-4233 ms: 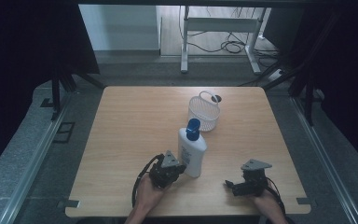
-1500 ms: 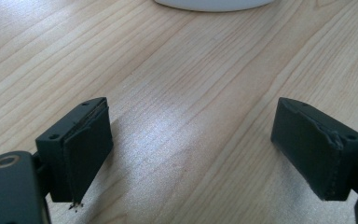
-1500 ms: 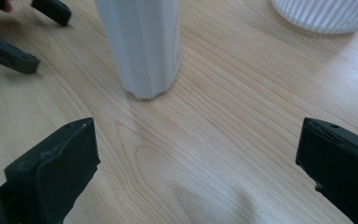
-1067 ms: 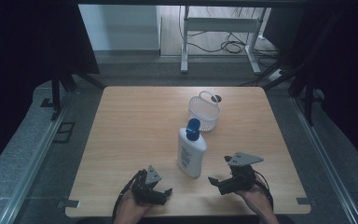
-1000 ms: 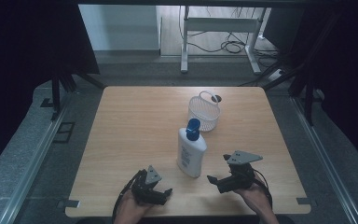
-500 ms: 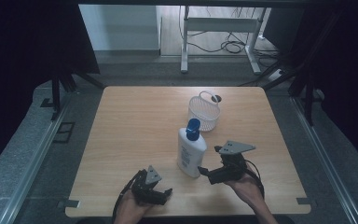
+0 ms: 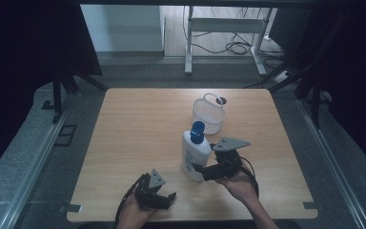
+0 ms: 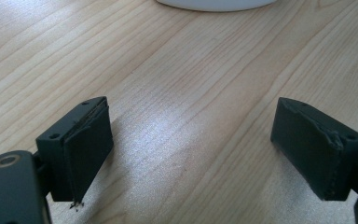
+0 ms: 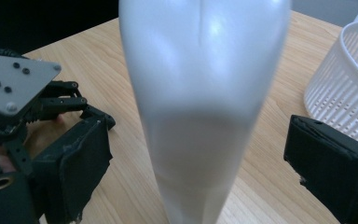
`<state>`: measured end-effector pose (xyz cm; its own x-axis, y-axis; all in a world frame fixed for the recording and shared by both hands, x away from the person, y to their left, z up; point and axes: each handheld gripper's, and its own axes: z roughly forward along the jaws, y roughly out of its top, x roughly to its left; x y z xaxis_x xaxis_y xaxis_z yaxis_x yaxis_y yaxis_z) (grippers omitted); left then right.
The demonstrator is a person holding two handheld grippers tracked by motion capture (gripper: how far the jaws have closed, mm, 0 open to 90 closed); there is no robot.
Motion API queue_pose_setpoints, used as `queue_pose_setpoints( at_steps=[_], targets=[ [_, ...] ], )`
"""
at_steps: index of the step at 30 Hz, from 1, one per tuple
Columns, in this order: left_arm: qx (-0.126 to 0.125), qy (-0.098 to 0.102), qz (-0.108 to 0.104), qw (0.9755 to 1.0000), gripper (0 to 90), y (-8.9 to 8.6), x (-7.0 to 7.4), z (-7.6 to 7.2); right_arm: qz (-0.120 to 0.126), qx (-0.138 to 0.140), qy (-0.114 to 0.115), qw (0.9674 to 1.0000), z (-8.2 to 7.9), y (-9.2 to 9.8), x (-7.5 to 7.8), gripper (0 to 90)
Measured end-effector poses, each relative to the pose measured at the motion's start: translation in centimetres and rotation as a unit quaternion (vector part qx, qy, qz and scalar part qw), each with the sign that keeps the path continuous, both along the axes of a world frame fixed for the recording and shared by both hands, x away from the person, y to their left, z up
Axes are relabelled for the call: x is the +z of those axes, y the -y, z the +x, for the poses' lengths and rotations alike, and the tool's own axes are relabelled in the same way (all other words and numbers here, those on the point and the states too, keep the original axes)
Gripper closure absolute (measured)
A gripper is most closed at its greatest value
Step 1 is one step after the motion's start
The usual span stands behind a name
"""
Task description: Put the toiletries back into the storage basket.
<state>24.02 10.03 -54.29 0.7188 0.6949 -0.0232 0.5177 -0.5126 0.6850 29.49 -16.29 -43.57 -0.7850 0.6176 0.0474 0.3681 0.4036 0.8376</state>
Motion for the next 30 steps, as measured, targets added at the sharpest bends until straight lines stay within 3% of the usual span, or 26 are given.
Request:
queue_pose_setpoints(
  at_steps=[13, 20, 30],
  targets=[
    [0.002, 0.0, 0.0, 1.0, 12.0, 0.0, 0.0, 0.0, -0.011, -0.007, 0.013, 0.9998, 0.9, -2.2, 0.0, 17.2],
    [0.002, 0.0, 0.0, 1.0, 12.0, 0.1, 0.0, 0.0, -0.028, -0.015, 0.03, 0.999, 0.9, -2.5, 0.3, 36.1],
    [0.002, 0.0, 0.0, 1.0, 12.0, 0.1, 0.0, 0.0, -0.021, -0.003, 0.019, 0.9996, 0.9, -2.1, 0.4, 37.1]
  ],
)
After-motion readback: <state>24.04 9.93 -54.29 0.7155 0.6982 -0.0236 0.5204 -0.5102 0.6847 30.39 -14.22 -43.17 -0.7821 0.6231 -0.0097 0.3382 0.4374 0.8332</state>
